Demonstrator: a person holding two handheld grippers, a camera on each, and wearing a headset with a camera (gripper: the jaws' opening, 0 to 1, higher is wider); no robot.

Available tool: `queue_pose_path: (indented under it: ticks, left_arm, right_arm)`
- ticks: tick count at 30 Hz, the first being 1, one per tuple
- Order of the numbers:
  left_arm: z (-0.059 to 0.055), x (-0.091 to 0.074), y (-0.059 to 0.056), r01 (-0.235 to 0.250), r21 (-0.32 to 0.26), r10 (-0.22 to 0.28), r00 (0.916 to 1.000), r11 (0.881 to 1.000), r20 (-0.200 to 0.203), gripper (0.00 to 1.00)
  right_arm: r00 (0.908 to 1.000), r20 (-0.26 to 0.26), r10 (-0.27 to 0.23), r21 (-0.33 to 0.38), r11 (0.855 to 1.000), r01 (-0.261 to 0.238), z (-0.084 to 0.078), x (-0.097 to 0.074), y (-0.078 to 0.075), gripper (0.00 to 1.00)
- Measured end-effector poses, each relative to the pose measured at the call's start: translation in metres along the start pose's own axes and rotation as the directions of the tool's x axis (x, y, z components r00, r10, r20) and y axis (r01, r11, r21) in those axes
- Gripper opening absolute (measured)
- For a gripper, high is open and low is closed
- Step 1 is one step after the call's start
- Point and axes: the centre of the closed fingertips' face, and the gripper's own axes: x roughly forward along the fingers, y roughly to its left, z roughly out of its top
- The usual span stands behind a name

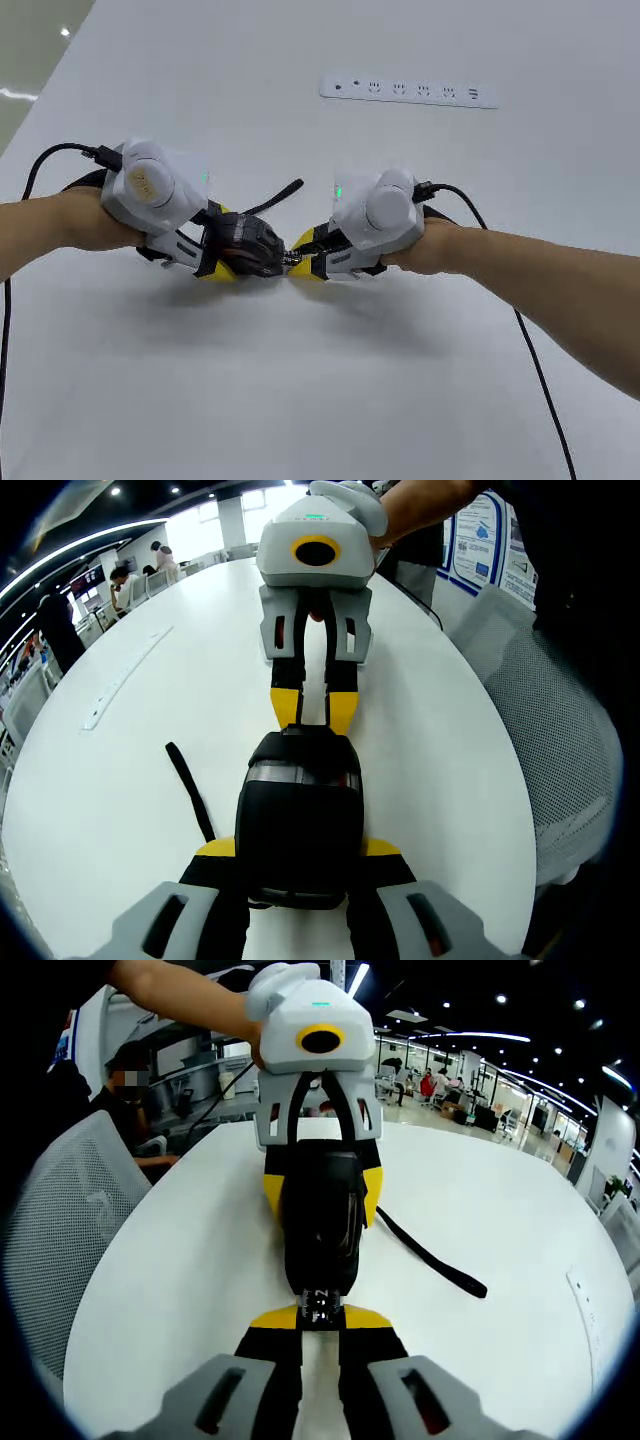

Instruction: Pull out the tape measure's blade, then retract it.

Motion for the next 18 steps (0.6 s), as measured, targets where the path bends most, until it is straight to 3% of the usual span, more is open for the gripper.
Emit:
queue_pose_path:
  ticks: [18]
  left_arm:
    - [0.0,-0.001,0.0002,0.0,-0.003,0.0,1.0,1.0,0.003,0.35]
  right_arm:
    - [1.0,-0.009,0.004,-0.012,1.0,-0.004,-0.0049,-0.0068,0.0017,0.11]
